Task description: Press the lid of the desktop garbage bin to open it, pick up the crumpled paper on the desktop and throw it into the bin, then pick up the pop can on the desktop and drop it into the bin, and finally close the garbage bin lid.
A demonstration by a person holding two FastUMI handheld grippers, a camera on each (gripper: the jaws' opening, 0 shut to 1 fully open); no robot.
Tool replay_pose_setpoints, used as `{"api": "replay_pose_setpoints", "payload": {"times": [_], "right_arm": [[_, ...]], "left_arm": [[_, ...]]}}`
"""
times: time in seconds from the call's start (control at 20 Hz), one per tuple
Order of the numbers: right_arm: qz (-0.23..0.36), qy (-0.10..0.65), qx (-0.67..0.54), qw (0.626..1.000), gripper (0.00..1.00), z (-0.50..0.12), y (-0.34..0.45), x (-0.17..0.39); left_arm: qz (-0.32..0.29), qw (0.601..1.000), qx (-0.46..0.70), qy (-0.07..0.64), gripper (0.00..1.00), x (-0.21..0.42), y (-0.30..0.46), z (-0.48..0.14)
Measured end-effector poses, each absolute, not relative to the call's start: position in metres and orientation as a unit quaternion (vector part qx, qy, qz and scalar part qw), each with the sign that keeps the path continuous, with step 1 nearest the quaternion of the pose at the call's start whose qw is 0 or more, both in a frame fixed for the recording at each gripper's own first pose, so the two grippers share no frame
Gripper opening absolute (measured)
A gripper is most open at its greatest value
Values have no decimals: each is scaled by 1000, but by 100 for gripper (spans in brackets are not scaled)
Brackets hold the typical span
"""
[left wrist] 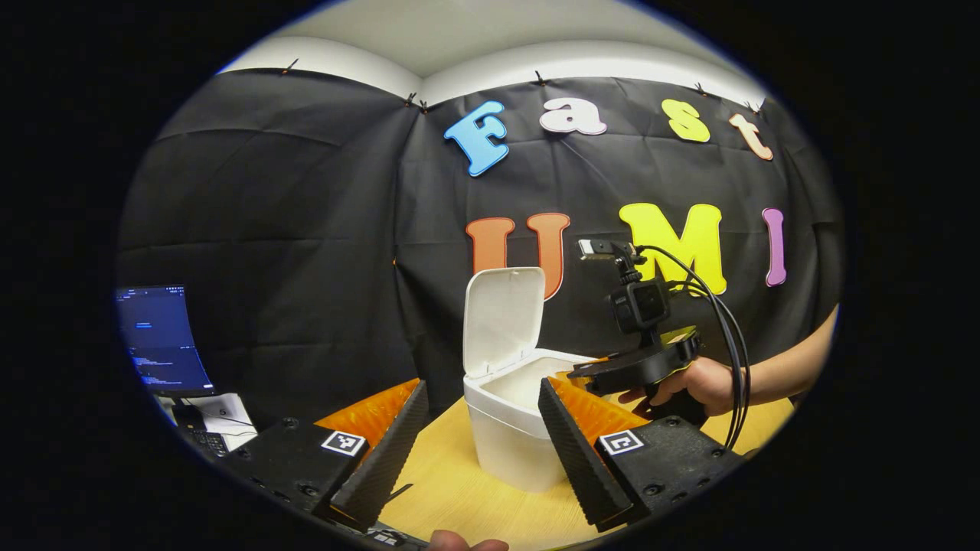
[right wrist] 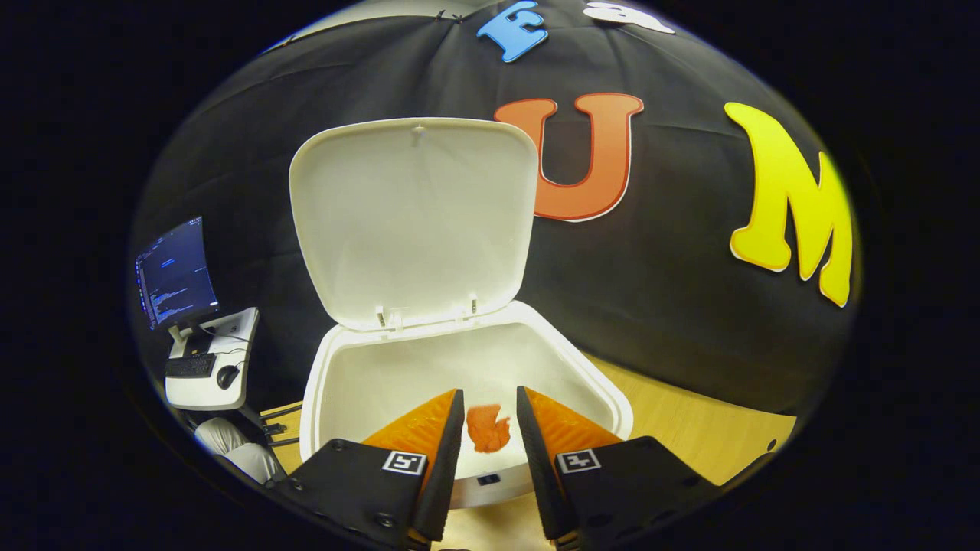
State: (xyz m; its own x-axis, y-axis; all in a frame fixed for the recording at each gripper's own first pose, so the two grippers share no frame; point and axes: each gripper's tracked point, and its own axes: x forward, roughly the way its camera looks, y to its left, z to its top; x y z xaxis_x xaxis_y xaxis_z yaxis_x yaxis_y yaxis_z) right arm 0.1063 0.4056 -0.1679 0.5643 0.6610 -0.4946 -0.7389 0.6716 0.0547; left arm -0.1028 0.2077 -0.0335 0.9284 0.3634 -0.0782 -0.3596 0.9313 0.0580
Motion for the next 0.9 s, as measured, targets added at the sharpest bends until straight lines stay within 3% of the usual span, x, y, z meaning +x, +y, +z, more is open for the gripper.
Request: {"api": "replay_pose_setpoints", "payload": {"times": [0.1,0.5,0.7,0.9], "right_arm": [[395,245,-79,882,58,-166,404,103],[359,168,-15,918,68,-93,347,88],[307,105,-16,946,74,-47,276,71],[256,73,-11,964,72,-23,197,41]], "left_arm": [[179,983,18,45,95,-102,205,-35],[118,992,7,53,95,-87,173,-52],[66,996,-4,55,95,-76,142,-62],[12,997,0,71,95,-68,111,-86]]}}
